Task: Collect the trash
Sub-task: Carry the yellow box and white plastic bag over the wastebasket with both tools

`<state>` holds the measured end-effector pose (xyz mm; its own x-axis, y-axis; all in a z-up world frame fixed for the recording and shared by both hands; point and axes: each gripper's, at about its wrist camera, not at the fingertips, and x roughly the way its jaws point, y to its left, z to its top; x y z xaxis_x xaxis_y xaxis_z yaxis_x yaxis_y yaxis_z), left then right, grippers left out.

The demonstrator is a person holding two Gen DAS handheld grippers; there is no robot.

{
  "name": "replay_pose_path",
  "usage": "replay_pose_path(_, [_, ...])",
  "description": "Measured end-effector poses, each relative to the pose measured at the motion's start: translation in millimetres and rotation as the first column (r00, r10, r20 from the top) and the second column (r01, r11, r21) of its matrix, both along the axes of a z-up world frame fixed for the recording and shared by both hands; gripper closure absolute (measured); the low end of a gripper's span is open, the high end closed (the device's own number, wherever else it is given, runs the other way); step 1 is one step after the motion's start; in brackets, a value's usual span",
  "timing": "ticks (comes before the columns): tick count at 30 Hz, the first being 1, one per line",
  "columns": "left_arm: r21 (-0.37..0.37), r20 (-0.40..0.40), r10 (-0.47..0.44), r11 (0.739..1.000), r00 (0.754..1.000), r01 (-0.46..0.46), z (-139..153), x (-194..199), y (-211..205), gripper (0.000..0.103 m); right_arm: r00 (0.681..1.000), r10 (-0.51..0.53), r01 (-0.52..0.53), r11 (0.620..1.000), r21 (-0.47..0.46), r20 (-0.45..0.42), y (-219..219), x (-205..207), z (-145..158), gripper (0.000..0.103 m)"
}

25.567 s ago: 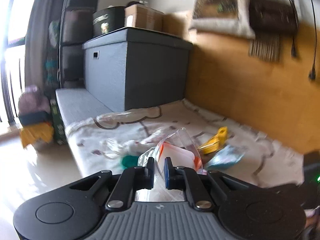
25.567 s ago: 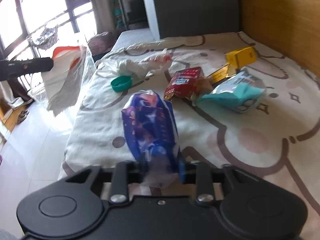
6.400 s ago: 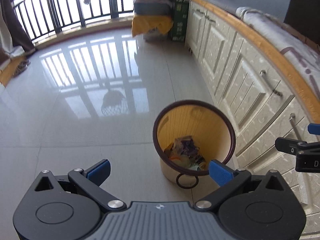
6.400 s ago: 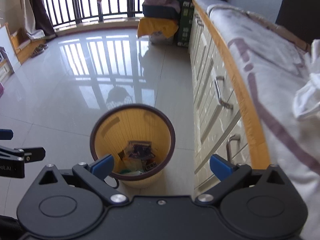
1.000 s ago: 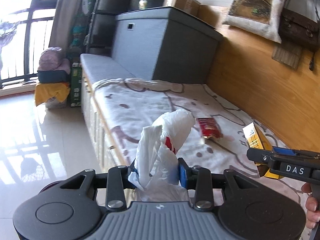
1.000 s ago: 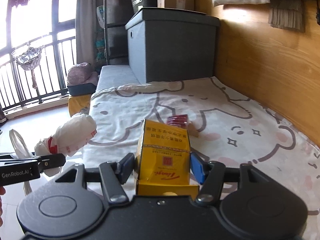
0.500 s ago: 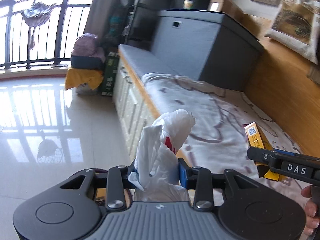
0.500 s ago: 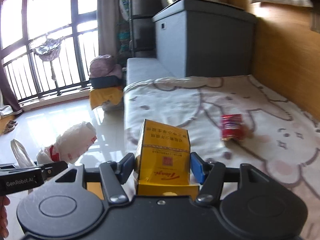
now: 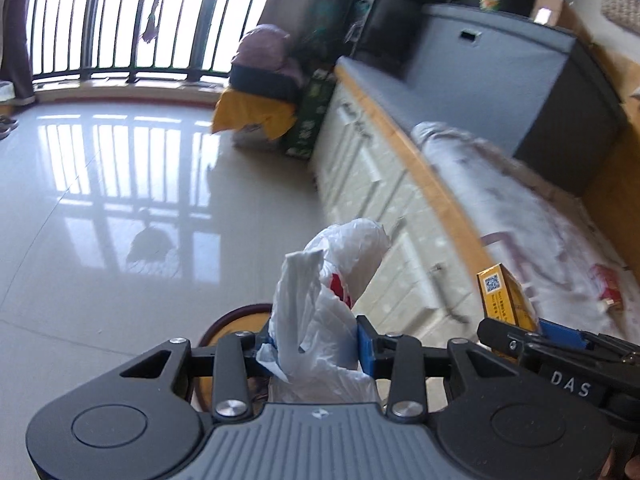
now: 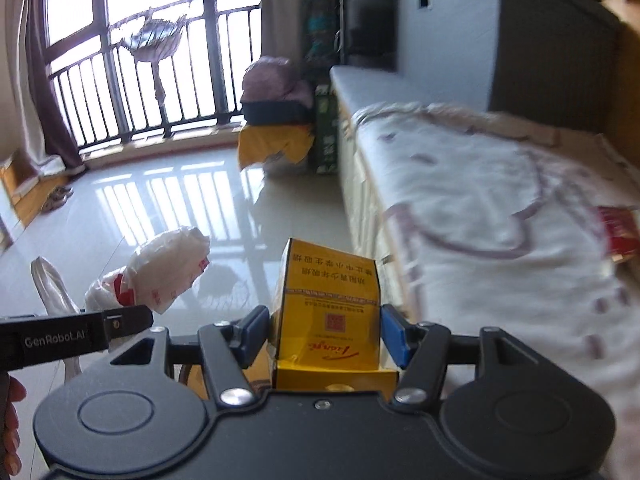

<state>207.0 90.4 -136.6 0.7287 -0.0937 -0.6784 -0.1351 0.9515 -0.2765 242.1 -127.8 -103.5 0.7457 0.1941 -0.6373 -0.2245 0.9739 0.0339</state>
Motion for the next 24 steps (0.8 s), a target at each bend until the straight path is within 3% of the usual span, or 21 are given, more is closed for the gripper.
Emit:
replay_pose_path(12, [0.026,-0.187,0.012,1.0,0.982,-0.007,-72,29,18,0.064,0.974,0.009,0.0,0.999,0.041,-0.225,28,56,-90,0.042])
replay_pose_path(24, [0.026,-0.396,0.06,0.998,0.916,-0.054,-145,40,34,0.064,0.92,0.018,0.005,0.998,0.059,-0.391,40,81,-155,0.041])
